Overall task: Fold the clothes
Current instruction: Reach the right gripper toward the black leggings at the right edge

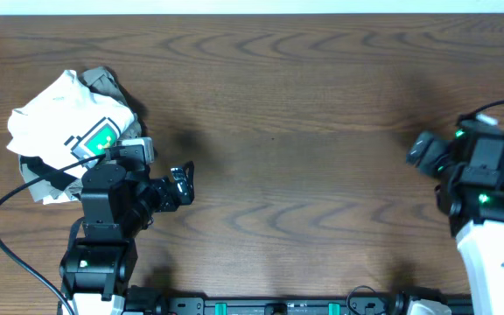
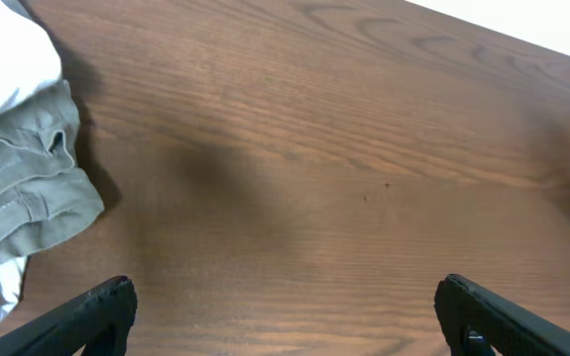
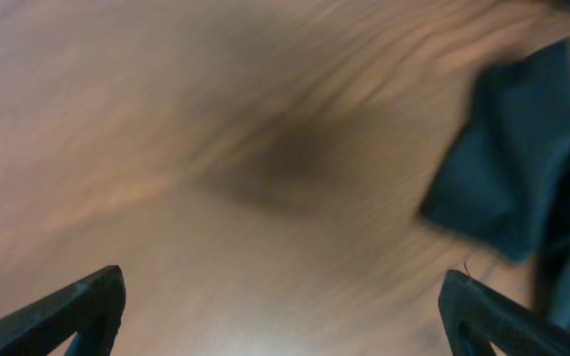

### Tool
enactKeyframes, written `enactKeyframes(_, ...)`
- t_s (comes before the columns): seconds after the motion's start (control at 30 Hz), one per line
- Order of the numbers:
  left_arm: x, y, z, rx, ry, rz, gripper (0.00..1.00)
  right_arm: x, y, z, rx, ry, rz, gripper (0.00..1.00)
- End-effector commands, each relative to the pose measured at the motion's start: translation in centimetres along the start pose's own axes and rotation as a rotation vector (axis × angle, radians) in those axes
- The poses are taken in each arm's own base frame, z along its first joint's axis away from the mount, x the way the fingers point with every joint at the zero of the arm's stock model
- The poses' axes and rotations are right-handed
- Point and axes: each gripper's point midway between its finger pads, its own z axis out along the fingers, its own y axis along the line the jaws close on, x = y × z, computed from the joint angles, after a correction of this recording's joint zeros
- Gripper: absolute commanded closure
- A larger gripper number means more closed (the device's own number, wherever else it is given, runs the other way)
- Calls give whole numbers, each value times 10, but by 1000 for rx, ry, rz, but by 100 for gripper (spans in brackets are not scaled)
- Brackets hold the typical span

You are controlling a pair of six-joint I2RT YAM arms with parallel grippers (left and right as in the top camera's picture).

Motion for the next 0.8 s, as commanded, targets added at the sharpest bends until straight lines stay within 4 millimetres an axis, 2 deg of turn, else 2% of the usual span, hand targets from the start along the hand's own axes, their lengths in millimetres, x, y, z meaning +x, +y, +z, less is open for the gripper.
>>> enactKeyframes(0.0,-7,-4,-2,15,-8,-5,2,-7,-36,24,137,6,35,2)
enactKeyframes(0.27,1,1,10,0,45,-20,2,21,-79,88,242,144,68,6)
enactKeyframes(0.3,2,2,12,-3,54,-22,2,23,-83,95,240,150,71,9)
enactKeyframes(0.43,8,6,19,-13,89,-32,2,31,-93,115,213,178,94,13)
enactKeyframes(0.67,15,10,27,-24,132,-44,2,68,-114,140,258,290,122,11)
enactKeyframes(0.77,15,10,27,-25,133,-44,2,82,-123,146,275,334,138,16)
